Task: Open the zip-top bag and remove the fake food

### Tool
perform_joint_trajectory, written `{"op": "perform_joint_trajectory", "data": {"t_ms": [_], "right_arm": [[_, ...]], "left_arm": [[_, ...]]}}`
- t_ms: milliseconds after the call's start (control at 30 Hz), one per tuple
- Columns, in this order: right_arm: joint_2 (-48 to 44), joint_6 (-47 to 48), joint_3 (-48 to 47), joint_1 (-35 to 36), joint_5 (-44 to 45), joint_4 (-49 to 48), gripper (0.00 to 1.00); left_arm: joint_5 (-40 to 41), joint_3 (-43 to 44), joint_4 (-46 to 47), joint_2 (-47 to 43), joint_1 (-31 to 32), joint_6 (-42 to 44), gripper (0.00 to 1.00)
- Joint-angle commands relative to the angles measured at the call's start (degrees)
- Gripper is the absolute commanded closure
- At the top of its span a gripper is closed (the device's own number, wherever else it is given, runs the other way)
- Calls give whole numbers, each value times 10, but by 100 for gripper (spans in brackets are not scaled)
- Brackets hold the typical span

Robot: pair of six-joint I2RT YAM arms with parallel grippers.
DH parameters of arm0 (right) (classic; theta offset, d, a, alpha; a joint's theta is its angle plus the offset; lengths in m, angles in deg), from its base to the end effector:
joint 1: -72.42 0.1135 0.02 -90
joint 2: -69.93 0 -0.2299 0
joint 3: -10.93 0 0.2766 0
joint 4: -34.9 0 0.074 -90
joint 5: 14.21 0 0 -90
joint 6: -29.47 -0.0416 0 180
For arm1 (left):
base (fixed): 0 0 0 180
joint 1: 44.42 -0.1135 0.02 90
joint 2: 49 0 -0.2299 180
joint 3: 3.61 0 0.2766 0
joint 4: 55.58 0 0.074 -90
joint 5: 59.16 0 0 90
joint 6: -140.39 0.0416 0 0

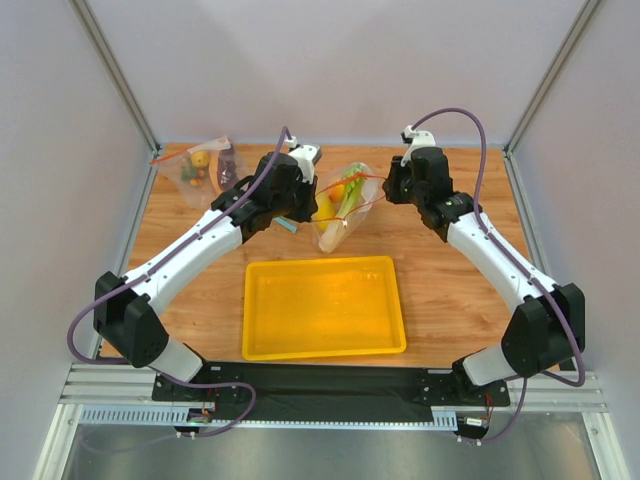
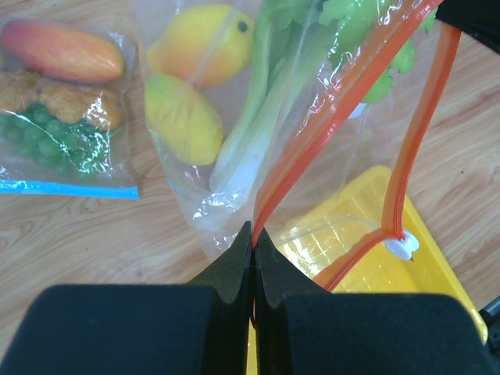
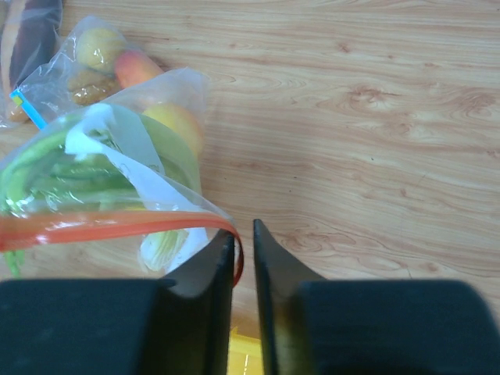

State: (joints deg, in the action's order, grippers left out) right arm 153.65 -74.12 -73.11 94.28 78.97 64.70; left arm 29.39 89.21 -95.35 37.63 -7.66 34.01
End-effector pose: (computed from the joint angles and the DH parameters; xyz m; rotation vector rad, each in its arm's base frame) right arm 0.3461 0.1364 0.2867 -0.1175 2.0969 0.3175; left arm 0.3020 -0.2269 0.3089 0.4059 2.1733 -0.5555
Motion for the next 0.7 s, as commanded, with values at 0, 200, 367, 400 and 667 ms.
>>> {"op": "perform_joint_trajectory", "data": {"t_ms": [0, 200, 367, 400, 667], "right_arm": [[-39, 8, 12, -7, 9, -6, 66], [-123, 14, 35, 14, -7, -28, 50], [-189, 17, 44, 58, -15, -43, 47], [-194, 15, 43, 65, -21, -46, 46], [-155, 11, 0, 130, -97, -41, 49]], "left_arm": [[-4, 4, 20, -10, 0, -16, 100], [-12, 8, 24, -20, 0, -28, 100], [-10, 0, 27, -30, 0, -28, 100], [-11, -2, 28, -32, 0, -27, 100], [-10, -7, 28, -34, 0, -23, 100]]}}
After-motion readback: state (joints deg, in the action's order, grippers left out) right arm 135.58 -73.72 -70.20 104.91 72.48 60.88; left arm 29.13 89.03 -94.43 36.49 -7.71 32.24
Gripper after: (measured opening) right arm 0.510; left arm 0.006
